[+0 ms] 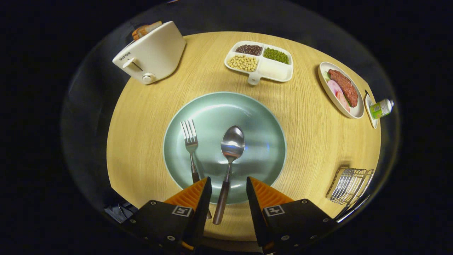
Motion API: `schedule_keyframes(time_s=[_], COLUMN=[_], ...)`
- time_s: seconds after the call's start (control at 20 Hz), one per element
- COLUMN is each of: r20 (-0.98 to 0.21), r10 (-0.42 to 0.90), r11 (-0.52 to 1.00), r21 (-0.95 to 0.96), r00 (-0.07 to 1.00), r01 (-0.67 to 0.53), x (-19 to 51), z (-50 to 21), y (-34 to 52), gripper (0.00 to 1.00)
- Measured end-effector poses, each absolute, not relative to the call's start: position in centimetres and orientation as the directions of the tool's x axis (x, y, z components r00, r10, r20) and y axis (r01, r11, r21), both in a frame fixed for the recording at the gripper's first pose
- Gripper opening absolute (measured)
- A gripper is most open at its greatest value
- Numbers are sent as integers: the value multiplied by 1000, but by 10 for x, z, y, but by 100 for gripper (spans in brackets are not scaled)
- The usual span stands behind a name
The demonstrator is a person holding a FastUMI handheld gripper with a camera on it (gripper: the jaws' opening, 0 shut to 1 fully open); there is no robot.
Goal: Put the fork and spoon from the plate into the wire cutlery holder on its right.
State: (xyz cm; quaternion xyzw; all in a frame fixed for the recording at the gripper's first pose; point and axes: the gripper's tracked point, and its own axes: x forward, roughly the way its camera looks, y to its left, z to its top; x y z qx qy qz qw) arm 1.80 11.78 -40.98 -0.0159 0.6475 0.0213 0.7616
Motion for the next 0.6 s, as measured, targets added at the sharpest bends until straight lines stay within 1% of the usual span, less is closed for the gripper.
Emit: schedule_keyframes(time_s=[0.05,0.1,0.15,0.2,0.25,0.3,0.35,0.4,0.5,0.6], r20=[-990,-992,-994,-996,-997,-997,-998,-998,-999,-1000], r10=[4,5,4,2,-5,-8,-14,-18,-19,-4], r11=[999,998,998,998,998,998,999,999,999,1000], r21=[-3,-2,-2,-4,-11,-12,-17,-20,-20,-4], r00=[143,125,108,95,83,71,62,57,42,28], r01=[-54,-57,-61,-65,-66,-59,-49,-42,-32,-22], x=[16,15,13,12,11,11,10,11,11,9], z=[-415,-419,-423,-426,-429,-431,-433,-435,-440,-444], y=[117,119,120,120,120,119,118,117,116,117], gripper=[56,50,47,41,37,30,26,19,14,14])
